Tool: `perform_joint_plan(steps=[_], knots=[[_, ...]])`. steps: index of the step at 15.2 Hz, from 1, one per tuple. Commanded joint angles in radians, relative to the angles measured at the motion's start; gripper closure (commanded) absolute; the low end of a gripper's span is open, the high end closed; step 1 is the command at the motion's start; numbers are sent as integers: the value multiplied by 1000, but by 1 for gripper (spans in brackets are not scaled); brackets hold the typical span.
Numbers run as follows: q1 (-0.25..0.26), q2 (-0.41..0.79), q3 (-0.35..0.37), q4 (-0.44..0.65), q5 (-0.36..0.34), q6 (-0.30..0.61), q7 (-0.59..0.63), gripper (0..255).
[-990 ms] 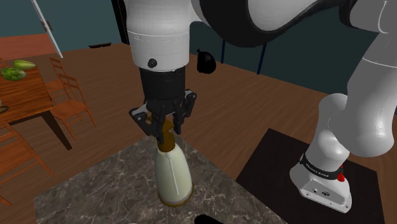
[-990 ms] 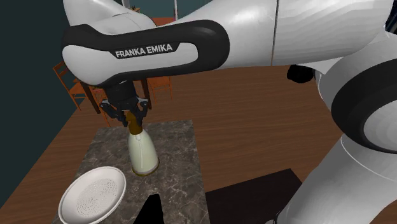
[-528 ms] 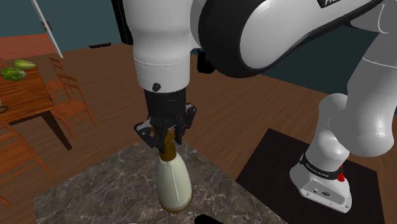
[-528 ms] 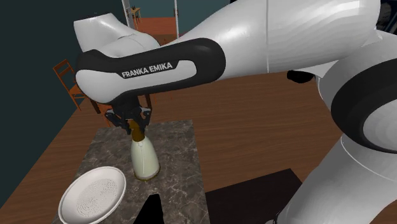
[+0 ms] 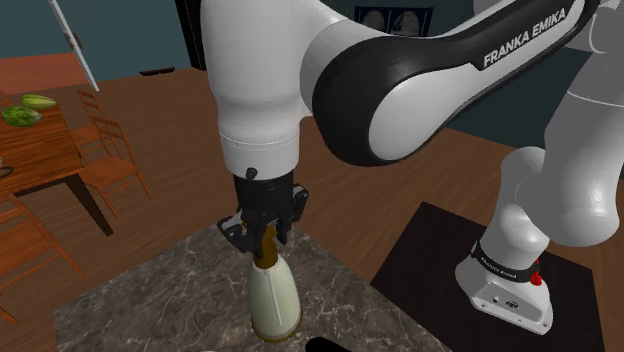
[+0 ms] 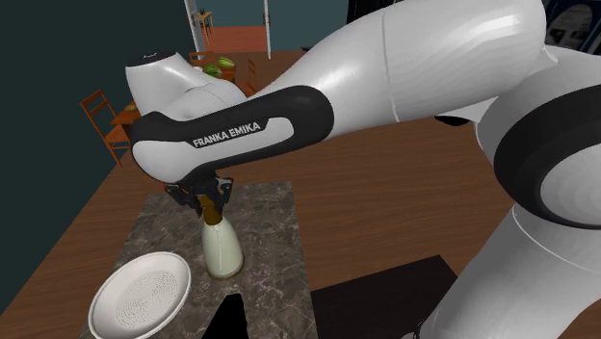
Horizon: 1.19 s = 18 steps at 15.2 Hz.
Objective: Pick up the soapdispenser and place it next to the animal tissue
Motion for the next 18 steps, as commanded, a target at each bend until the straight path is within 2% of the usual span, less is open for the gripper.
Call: perform_joint_plan(steps=[1, 7, 15, 16, 18], knots=[[1, 5, 1, -22, -4, 28, 4, 255], [2, 29, 1, -79, -20, 105, 19, 255], [2, 29, 1, -79, -20, 105, 19, 255], [2, 29, 1, -78, -20, 105, 19, 0], [2, 29, 1, -79, -20, 105, 19, 0]])
